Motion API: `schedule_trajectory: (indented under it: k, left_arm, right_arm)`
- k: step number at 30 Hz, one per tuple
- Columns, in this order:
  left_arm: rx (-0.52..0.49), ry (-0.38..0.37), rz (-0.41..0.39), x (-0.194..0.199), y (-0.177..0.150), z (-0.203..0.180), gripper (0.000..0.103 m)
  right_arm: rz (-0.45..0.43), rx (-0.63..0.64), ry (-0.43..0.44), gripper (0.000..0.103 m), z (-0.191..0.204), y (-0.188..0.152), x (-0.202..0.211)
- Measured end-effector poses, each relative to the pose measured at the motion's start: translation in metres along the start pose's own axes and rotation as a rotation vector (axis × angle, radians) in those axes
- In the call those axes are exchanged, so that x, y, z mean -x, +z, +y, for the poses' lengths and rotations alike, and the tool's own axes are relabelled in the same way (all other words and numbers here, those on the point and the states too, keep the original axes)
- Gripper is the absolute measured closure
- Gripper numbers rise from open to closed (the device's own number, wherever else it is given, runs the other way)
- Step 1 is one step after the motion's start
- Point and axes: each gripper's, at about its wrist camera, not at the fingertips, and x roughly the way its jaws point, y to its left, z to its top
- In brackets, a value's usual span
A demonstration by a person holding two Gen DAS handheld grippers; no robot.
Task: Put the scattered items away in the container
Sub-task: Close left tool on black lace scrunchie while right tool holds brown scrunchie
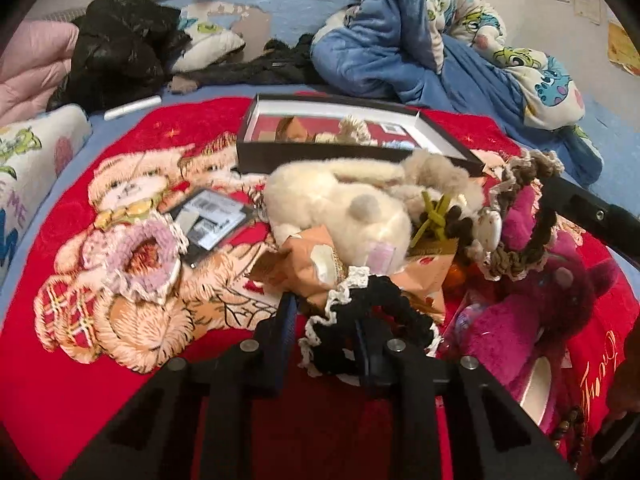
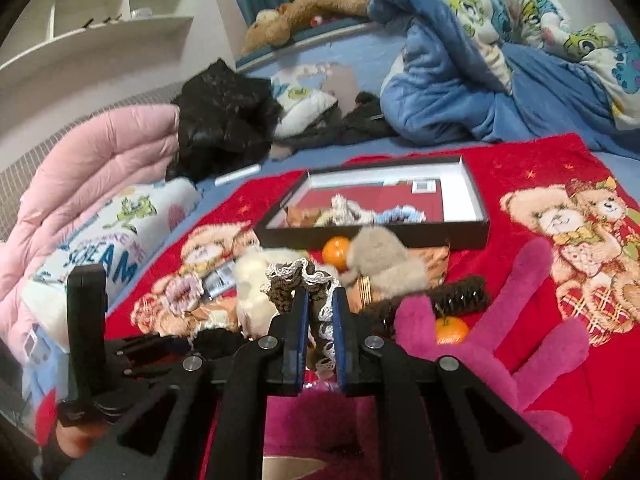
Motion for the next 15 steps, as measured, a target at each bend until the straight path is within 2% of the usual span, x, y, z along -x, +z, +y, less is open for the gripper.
schedule_trajectory:
  k: [4, 15]
  left_arm:
    - [-0.016, 0.016, -0.023, 0.009, 0.002, -0.004, 0.076]
    - [-0.016, -0.025, -0.076, 0.025, 0.007, -0.005, 0.076]
  right_arm:
    - [-0.008, -0.023, 0.029, 0.091, -0.003, 0.001, 0.002]
    - [-0.007, -0.058, 0.043, 0.091, -0.008, 0.000, 0.000]
